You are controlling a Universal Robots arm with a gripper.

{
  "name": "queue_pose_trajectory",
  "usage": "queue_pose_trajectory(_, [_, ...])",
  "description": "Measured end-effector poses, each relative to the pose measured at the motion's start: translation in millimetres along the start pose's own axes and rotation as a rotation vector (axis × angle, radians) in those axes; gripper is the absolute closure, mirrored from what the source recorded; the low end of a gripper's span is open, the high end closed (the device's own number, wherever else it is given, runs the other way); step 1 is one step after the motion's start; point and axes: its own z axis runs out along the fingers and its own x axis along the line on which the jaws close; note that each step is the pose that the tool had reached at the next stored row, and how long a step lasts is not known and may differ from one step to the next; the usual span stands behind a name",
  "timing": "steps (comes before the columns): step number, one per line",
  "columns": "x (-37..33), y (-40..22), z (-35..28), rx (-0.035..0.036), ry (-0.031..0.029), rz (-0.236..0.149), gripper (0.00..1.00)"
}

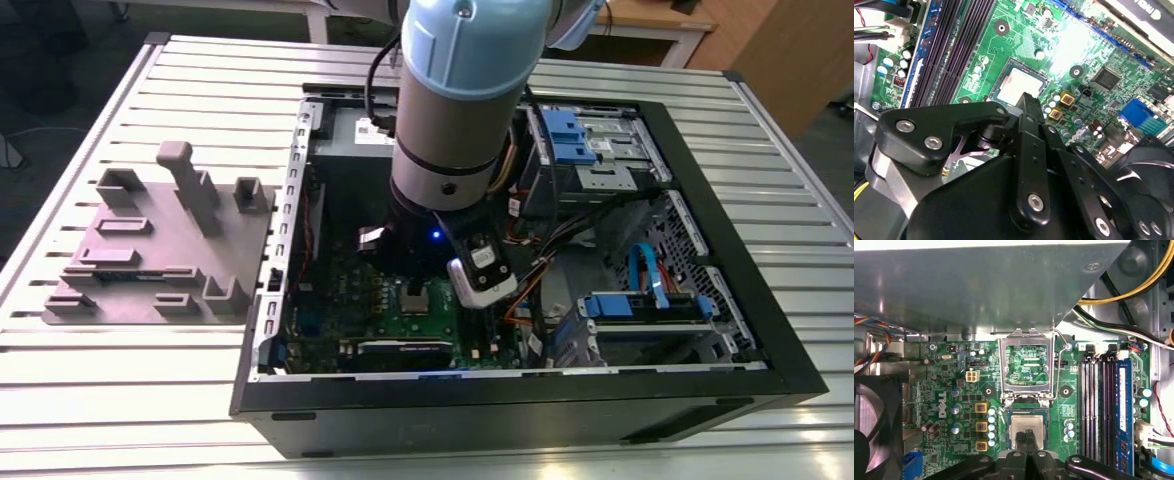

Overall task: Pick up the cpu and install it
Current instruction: 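Place the cpu into insertion slot, then close the cpu cover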

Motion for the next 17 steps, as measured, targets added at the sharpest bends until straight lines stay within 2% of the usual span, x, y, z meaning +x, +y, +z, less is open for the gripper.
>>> queue_pose_trajectory(14, [0.0, 0.0, 0.0, 0.0000, 0.0002, 0.000, 0.89])
queue_pose_trajectory(15, [0.0, 0.0, -0.6, 0.0003, 0.0003, 0.000, 0.89])
queue_pose_trajectory(17, [0.3, 0.1, -5.6, 0.0002, 0.0002, 0.000, 0.89])
